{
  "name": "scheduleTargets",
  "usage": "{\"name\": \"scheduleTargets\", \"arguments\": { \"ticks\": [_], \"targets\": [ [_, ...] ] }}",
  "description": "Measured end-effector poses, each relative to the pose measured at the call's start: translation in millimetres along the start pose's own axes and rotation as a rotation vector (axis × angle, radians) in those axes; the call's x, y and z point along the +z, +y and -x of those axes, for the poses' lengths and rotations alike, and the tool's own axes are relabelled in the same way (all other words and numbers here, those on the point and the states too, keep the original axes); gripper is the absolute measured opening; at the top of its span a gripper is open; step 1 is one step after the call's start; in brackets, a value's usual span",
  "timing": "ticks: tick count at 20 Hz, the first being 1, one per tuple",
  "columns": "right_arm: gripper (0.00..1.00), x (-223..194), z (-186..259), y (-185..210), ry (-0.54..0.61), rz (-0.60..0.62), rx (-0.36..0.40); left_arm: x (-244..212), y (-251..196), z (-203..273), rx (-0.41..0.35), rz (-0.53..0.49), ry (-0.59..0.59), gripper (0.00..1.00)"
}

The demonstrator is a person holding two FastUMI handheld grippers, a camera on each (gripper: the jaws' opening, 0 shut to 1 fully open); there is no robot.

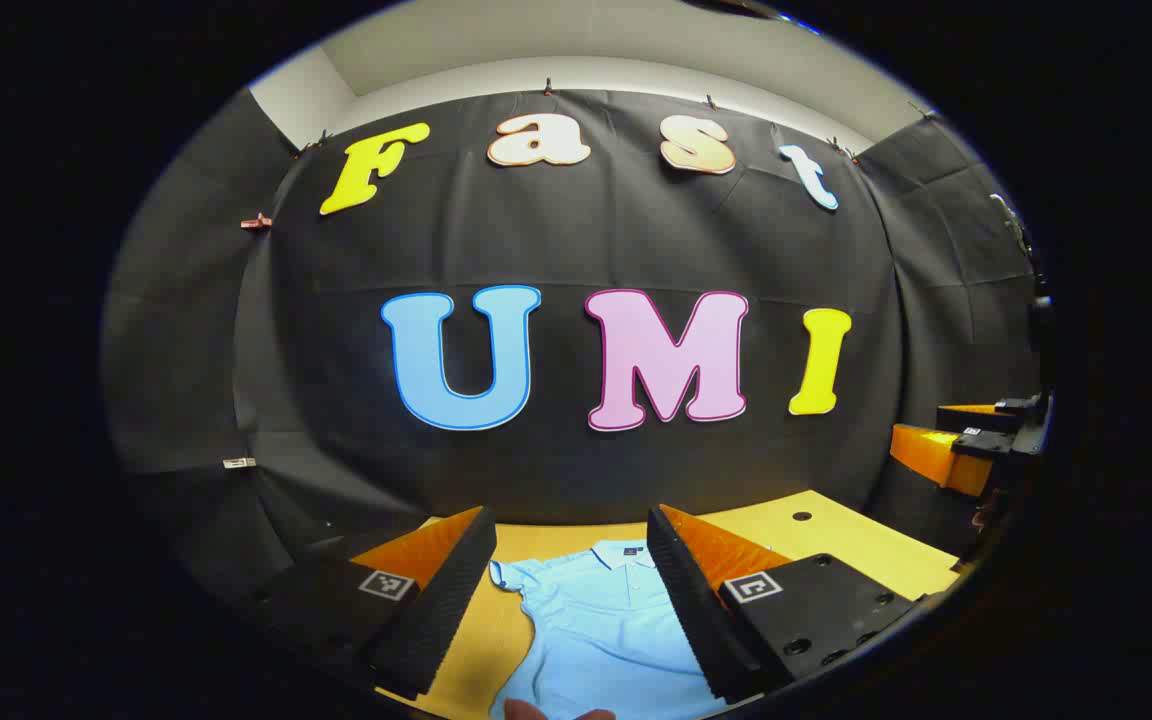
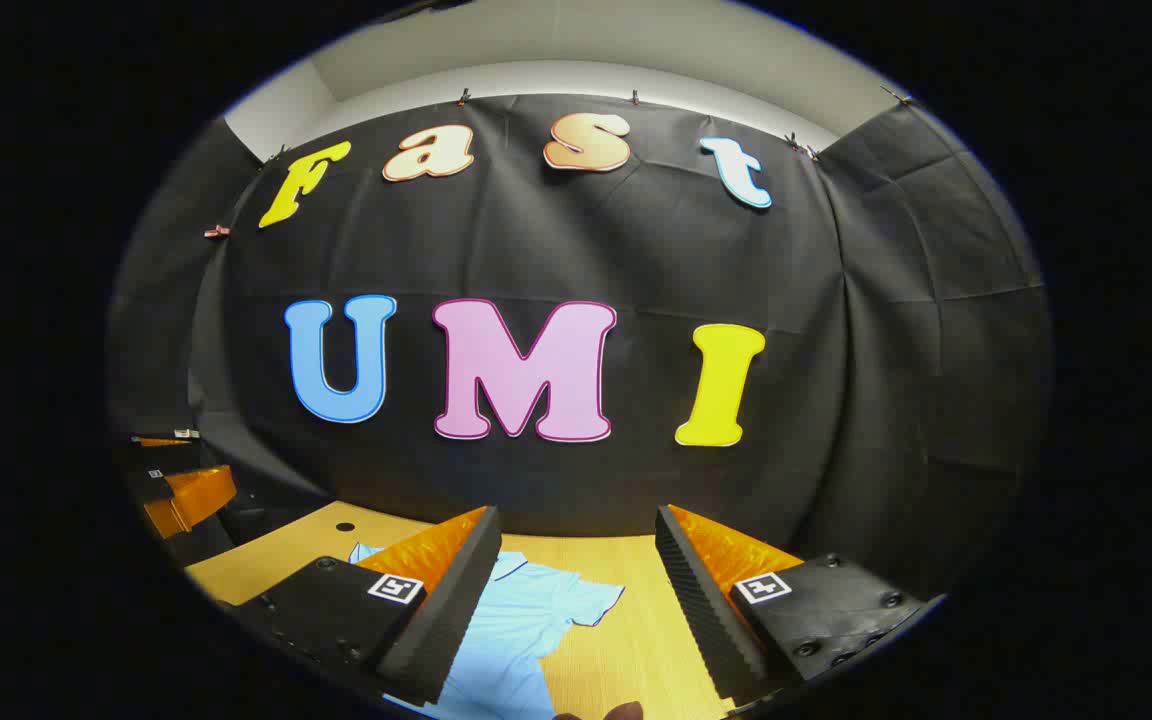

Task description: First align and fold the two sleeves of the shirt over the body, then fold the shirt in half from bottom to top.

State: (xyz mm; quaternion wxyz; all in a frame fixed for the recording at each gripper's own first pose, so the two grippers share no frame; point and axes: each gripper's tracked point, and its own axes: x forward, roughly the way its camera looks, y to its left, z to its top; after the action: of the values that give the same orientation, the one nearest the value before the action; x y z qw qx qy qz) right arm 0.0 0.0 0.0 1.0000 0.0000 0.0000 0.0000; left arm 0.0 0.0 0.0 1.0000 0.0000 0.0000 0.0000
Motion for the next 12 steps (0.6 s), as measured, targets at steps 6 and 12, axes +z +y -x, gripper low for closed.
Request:
{"name": "scheduleTargets", "arguments": {
  "ticks": [6,12],
  "targets": [
    [0.97,0.0,0.8,6.6,0.004,0.006,0.019,-2.5,0.6,-2.6,0.001,-0.018,0.010,0.96],
    [0.97,0.9,2.1,8.9,0.006,0.005,0.023,-4.0,1.0,-1.4,0.001,-0.024,0.014,0.96]
  ]
}}
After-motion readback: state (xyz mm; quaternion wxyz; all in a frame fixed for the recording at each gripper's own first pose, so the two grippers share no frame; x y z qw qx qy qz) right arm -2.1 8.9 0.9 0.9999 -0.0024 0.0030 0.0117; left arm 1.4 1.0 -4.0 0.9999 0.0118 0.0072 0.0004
